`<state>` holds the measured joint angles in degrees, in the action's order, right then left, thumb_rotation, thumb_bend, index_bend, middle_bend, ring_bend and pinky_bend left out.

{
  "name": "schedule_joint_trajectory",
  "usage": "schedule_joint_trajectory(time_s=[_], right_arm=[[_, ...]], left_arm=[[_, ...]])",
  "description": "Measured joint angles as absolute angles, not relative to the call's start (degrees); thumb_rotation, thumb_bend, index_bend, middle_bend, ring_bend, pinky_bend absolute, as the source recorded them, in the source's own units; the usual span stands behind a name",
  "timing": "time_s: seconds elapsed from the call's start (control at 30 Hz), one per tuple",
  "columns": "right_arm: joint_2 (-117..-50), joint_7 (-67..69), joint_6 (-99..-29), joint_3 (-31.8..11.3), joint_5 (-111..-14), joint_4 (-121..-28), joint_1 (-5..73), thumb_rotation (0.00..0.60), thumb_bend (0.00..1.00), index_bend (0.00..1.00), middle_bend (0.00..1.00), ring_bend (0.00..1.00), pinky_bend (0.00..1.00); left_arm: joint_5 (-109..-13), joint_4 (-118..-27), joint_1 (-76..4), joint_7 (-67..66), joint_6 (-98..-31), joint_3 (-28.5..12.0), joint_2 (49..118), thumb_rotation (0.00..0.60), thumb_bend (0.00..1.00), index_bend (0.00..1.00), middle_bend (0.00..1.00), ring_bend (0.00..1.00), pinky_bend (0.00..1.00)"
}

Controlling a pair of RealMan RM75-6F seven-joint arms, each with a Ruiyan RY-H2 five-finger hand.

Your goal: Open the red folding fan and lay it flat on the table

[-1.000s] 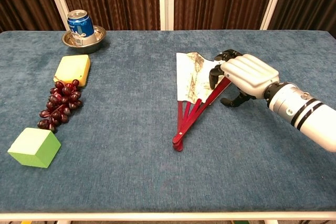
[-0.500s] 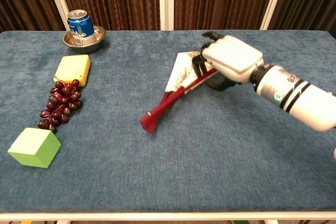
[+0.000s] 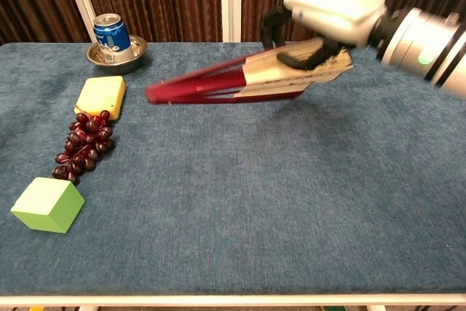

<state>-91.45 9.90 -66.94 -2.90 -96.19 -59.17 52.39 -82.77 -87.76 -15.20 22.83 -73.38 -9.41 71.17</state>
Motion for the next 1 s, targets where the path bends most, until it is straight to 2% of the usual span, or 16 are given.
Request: schedule_joint_trajectory(time_s=[0.2,0.33,0.63,1.0], right_arm=[[-77.8,11.7,-64.1,-4.2,-96.2,-75.3,54.5,0.600,0.83,0.78,0.65,0.36,0.08],[-73.5,14.7,-63.7,-5.7,-96.4,-80.3,55.4,0.600,0.83,0.79,0.65,0.37,0.09],[-73.5,14.2,-62.9,-8.9,-95.4,-82.1,57.2,0.600,0.84,0.79,0.65,0.37,0.09],[-74.8,11.2,-62.6,-12.0,-93.7,-82.5,58.7,0.600,0.85,0.79,0.65,0.37,0.09]], left_arm=[[-82.6,-85.6,-20.2,37.6,-68.0,-11.4,74.4,0.600,0.09,0.11,0.14,0.11,0.21],[-82.2,-84.0,-23.3,45.6,-64.4,-12.3,77.0,0.600,0.09,0.11,0.14,0.11,0.21],[-84.7,-80.9,-30.6,57.6,-57.5,-11.8,82.1,0.600,0.10,0.11,0.14,0.11,0.21],[-84.2,-78.5,-35.6,51.9,-55.3,-11.6,87.5,0.600,0.09,0.11,0.14,0.11,0.21]])
